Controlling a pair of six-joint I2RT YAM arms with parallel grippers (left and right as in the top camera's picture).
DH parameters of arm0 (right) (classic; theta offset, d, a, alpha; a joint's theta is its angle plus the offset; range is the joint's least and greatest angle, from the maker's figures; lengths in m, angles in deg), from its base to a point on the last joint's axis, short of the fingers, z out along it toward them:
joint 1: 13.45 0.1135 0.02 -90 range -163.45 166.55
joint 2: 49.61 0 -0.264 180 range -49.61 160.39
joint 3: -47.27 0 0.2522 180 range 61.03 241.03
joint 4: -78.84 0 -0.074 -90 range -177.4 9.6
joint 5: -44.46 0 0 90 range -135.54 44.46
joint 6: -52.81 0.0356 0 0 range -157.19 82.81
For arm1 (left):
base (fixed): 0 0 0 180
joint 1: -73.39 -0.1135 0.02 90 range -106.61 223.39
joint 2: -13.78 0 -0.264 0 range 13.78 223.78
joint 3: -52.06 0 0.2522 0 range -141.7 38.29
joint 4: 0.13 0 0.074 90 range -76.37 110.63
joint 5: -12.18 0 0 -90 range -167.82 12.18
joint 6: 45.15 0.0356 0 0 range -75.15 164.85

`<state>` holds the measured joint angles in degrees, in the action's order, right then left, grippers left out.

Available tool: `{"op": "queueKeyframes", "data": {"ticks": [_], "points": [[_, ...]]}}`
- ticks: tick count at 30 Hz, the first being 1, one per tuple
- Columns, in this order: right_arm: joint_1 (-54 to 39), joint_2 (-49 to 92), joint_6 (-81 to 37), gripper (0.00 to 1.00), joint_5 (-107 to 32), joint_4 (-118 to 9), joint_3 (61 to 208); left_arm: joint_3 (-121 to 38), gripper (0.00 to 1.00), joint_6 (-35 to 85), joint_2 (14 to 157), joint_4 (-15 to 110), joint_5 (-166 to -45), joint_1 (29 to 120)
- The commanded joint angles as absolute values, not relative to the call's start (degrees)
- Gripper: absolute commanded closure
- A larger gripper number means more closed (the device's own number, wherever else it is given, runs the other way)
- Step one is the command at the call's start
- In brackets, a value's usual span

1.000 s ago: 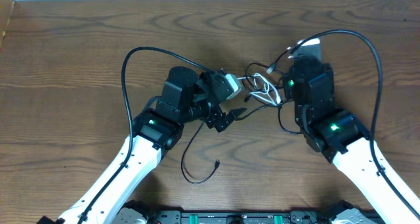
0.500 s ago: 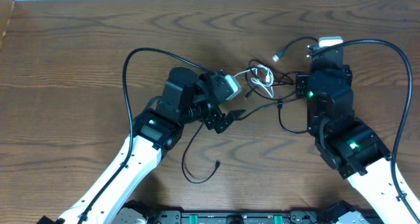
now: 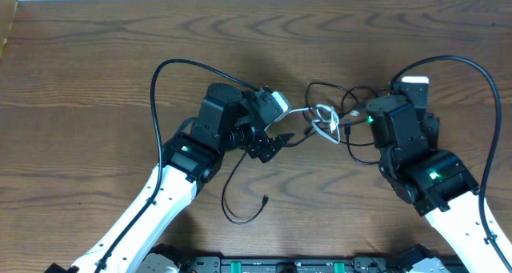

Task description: Untangle cables

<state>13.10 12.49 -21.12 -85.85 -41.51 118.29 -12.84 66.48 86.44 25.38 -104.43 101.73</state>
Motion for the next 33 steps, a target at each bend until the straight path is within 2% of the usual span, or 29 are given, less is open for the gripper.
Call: {"op": "queueKeyframes", "data": {"ticks": [1, 5, 10, 12, 16, 24, 33], "points": [[12.7, 12.2, -18.3, 0.76, -79.4, -40.2, 119.0, -14.0, 0.09, 66.5, 86.9, 25.4, -103.9, 101.9], [12.7, 12.4, -18.3, 0.60, -79.2, -38.2, 119.0, -14.0, 0.09, 66.5, 86.9, 25.6, -103.9, 101.9], [12.7, 12.6, -18.3, 0.52, -79.1, -37.2, 119.0, -14.0, 0.09, 66.5, 86.9, 25.6, -103.9, 101.9], [12.7, 12.6, -18.3, 0.44, -78.2, -37.3, 119.0, -14.0, 0.09, 66.6, 86.9, 25.6, -103.9, 101.9], [12.7, 12.8, -18.4, 0.39, -73.4, -38.1, 119.0, -14.0, 0.09, 66.6, 86.9, 25.6, -103.9, 101.9], [12.7, 19.4, -18.3, 0.40, -64.6, -42.3, 118.6, -13.7, 0.09, 66.6, 87.1, 25.6, -103.9, 101.9], [12.7, 30.9, -15.9, 0.51, -53.7, -52.5, 118.6, -13.5, 0.09, 66.5, 90.2, 25.6, -103.6, 101.8]]}}
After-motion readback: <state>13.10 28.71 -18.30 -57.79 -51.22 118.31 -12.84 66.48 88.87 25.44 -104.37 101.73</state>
